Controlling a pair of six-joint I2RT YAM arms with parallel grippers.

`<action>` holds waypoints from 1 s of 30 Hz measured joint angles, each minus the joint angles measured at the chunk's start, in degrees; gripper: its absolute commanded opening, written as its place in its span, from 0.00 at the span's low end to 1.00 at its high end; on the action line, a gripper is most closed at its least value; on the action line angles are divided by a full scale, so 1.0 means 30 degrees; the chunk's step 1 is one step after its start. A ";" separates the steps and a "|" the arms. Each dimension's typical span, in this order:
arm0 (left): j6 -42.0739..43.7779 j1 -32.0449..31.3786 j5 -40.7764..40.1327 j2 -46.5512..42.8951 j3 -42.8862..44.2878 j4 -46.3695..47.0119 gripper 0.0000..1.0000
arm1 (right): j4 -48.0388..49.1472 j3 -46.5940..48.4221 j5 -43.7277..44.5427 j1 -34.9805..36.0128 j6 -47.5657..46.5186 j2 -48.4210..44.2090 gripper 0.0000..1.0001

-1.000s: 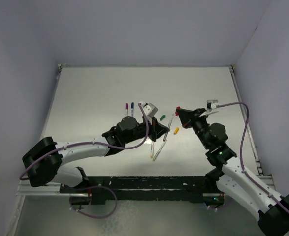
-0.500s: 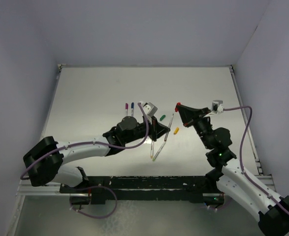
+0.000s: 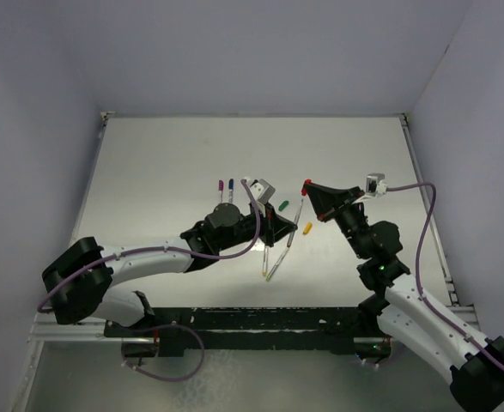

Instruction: Insert the pens into the pen caps

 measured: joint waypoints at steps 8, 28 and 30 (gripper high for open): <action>0.0000 0.0000 -0.0036 0.0000 0.0000 0.0000 0.00 | -0.0015 -0.0022 -0.0036 0.0000 -0.0022 -0.0015 0.00; 0.0007 0.0000 -0.0321 0.0000 0.0000 0.0000 0.00 | -0.0291 -0.0270 -0.0423 0.0000 -0.0138 -0.0015 0.00; 0.0007 0.0000 -0.0342 0.0000 0.0000 0.0000 0.00 | -0.0291 -0.0270 -0.0423 0.0000 -0.0153 -0.0015 0.00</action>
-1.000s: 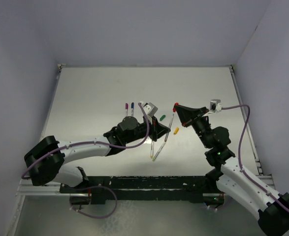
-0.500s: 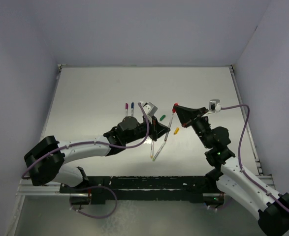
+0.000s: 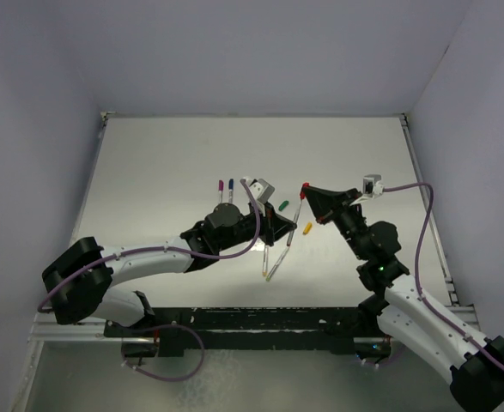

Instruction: Insert the pens into the pen caps

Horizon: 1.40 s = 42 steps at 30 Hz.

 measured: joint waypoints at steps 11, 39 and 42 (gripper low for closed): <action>-0.0007 0.0000 -0.0430 0.0000 0.0000 0.0007 0.00 | -0.0124 -0.0131 -0.0466 0.0000 0.0080 0.0087 0.00; -0.1851 0.1260 0.1224 0.0364 -0.2025 0.3096 0.00 | 0.0262 -0.0634 -0.4546 -0.0051 0.0699 0.1982 0.00; -0.1843 0.1333 0.1435 0.0117 -0.2229 0.3300 0.00 | 0.0517 -0.0634 -0.4903 -0.0044 0.0663 0.2004 0.00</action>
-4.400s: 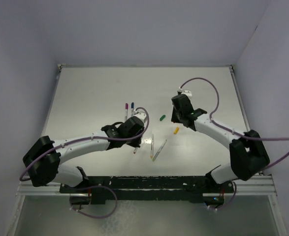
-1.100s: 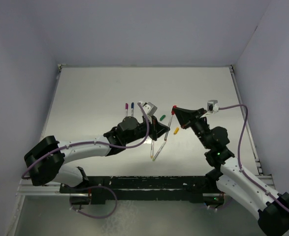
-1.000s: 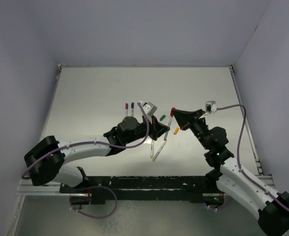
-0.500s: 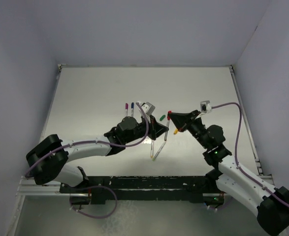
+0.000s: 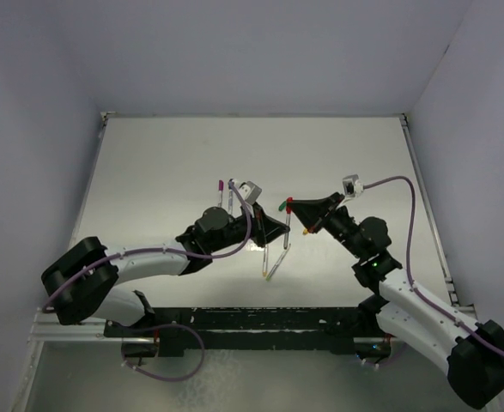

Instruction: Insert the pens into the pen caps

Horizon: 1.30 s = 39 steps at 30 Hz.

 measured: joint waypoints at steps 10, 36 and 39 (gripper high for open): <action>0.0262 0.0270 0.0437 -0.0831 -0.0066 -0.0430 0.00 | 0.0379 0.0095 0.0867 0.1144 -0.0707 -0.0007 0.00; 0.1428 0.0911 0.0459 -0.2106 -0.0066 -0.2841 0.00 | 0.0138 0.0612 0.2652 0.2922 -0.1909 0.1107 0.00; 0.1435 0.1049 0.0459 -0.2106 -0.0066 -0.2834 0.00 | 0.0051 0.0692 0.2943 0.3060 -0.2004 0.1268 0.00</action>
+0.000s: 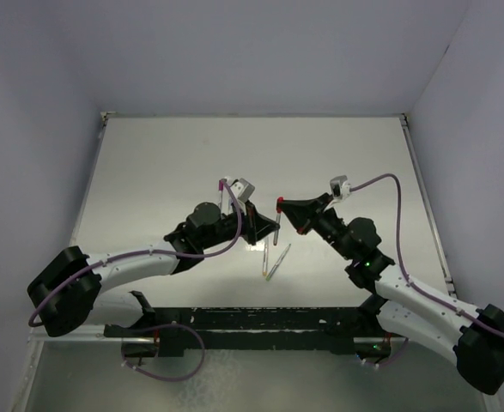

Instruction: Insert the pens into the pen caps

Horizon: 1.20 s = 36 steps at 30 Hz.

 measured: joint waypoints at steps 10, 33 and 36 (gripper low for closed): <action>0.0146 0.0277 0.0160 0.0015 0.0000 -0.0168 0.00 | -0.0095 0.0124 0.0627 0.0306 -0.0240 0.0240 0.00; 0.0153 0.1647 -0.7715 0.2892 0.5676 -0.7868 0.00 | -1.1693 0.5493 0.5909 0.1428 -0.1887 -0.2076 0.59; 0.0510 0.1668 -0.8837 0.4758 0.7584 -1.0003 0.00 | -1.2947 0.5719 0.7155 0.1428 -0.1588 -0.2324 0.59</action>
